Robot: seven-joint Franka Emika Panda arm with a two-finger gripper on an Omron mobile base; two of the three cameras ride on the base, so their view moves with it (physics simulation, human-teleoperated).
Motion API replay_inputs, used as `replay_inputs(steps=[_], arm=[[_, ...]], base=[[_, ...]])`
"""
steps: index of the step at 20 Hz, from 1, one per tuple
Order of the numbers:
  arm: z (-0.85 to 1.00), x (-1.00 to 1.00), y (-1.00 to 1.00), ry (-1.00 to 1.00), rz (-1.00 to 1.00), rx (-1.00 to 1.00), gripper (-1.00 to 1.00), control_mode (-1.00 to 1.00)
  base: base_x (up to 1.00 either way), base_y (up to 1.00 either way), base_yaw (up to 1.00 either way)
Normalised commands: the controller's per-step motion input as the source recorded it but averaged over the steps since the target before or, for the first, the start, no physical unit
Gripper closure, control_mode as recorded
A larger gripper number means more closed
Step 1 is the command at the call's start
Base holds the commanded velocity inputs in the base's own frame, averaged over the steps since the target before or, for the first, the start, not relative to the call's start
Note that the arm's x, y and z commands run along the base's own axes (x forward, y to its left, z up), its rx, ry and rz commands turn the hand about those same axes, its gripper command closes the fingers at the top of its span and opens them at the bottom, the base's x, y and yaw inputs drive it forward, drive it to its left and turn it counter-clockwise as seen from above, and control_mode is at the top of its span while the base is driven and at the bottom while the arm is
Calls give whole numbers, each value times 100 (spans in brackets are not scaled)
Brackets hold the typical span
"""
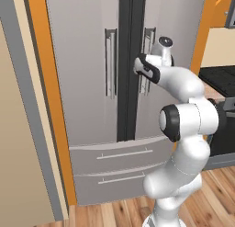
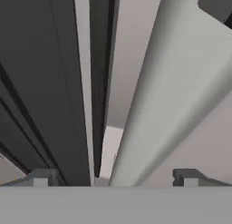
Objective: Take the cupcakes from the fridge and place them on the empty tray on the dining counter.
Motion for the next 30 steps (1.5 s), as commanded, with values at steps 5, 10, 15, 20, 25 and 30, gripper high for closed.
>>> replay_inputs(steps=[5, 10, 15, 20, 25, 30], arm=[[-25, 76, 0, 0, 0, 0, -100, -100], [-32, 49, -2, -10, 0, 0, -100, -100], [-41, -20, -4, -61, 0, 2, -100, -100], [-49, -87, -7, -97, 0, 4, -100, -100], [-85, -100, -2, -100, 0, 1, -100, -100], [-99, -100, 28, -89, -1, 6, -100, -100]], base=[[0, 0, 0], [0, 0, 0], [0, 0, 0], [0, 0, 0], [0, 0, 0], [0, 0, 0]])
